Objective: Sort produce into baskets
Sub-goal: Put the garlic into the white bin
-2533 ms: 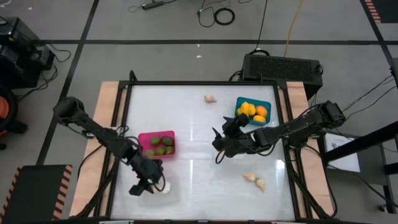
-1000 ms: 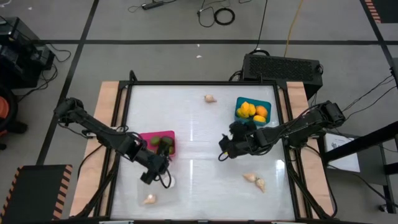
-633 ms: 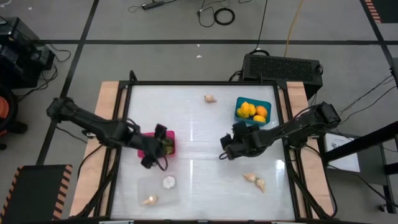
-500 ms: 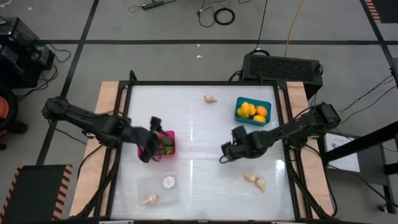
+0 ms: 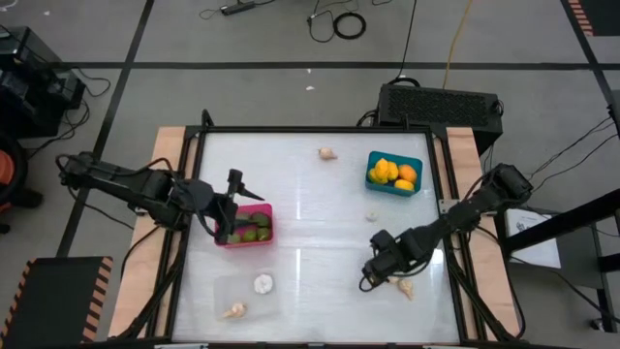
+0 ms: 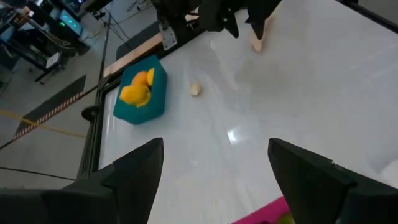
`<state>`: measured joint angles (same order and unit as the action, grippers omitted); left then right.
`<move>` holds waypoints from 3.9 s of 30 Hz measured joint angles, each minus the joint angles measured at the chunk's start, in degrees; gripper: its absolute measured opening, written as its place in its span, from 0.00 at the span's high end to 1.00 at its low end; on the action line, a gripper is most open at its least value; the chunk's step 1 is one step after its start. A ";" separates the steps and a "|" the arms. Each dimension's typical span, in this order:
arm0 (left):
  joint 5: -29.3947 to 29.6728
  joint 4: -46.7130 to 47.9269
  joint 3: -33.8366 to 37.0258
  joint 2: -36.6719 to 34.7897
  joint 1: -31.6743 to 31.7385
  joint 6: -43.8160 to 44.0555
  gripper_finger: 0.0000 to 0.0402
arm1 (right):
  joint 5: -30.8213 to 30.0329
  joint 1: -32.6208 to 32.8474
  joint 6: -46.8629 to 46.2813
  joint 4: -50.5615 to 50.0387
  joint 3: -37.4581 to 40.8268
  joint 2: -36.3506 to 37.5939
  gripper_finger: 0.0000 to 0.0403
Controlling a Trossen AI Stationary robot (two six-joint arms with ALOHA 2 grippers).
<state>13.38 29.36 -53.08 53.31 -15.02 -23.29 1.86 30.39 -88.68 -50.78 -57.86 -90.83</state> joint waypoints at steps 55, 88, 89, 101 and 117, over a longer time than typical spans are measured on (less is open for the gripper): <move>-4.39 -0.93 0.04 0.31 6.82 1.99 0.26 | -9.49 -8.97 85.78 100.61 -3.14 -23.31 0.63; -5.26 1.80 0.02 4.66 6.82 1.54 0.26 | 11.31 -15.05 73.72 55.09 -40.05 -39.53 0.41; -5.26 1.71 0.02 4.66 6.82 1.55 0.26 | 11.31 -15.08 73.15 51.24 -41.35 -39.39 0.41; -2.89 0.17 0.02 5.46 8.43 3.45 0.26 | 9.87 -14.21 64.56 4.31 -55.40 -38.84 0.41; -9.36 0.43 0.02 6.37 19.98 2.95 0.26 | -28.68 -22.56 67.70 -27.10 -55.93 -38.82 0.49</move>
<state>4.02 29.79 -53.06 59.68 4.96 -20.34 -26.82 7.83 -20.98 -77.88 -113.80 -129.64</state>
